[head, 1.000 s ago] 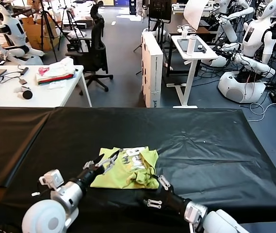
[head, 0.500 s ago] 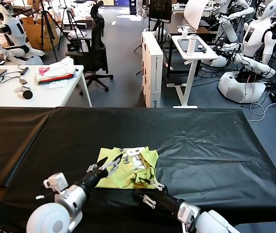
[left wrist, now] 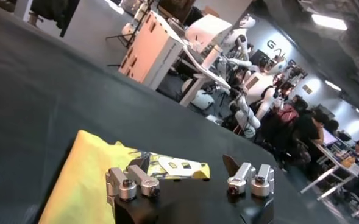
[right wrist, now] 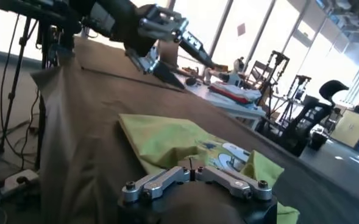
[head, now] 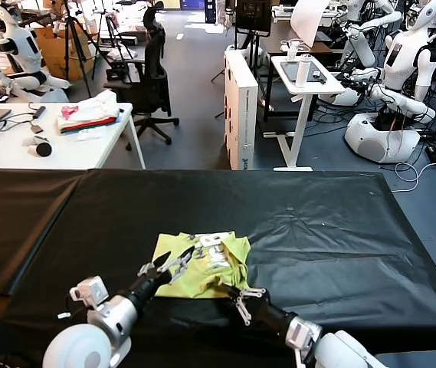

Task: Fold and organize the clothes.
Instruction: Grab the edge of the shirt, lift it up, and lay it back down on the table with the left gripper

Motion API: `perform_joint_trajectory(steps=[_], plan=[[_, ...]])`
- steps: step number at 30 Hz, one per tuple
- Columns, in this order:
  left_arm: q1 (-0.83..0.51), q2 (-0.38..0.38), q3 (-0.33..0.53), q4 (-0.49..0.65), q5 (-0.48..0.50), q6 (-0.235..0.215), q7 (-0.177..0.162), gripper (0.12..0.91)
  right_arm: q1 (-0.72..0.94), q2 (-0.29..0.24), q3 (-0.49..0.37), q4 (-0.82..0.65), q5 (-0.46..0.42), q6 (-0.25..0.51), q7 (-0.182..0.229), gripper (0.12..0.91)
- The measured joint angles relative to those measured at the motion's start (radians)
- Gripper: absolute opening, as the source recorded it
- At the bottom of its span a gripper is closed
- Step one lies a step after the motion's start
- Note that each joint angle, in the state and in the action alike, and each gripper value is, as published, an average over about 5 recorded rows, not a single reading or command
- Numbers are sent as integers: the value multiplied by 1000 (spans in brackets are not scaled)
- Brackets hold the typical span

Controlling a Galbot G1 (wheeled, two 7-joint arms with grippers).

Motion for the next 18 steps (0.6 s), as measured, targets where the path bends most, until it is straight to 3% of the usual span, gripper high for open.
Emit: perform_joint_trajectory(steps=[6,8,15,18], plan=[[0,-5,4,5,3,0,2,907,-19,-39,38,-3,10,10,-6,143],[2,-6,3,4,3,0,4,907,-25,-47,49,-7,13,25,-15,182],[14,-1,-4,3,8,0,17,907,-56,-88,89,3,61,119,-84,579],[11,-3,-2,4,10,0,19,907,-63,-95,97,7,80,145,-82,762]])
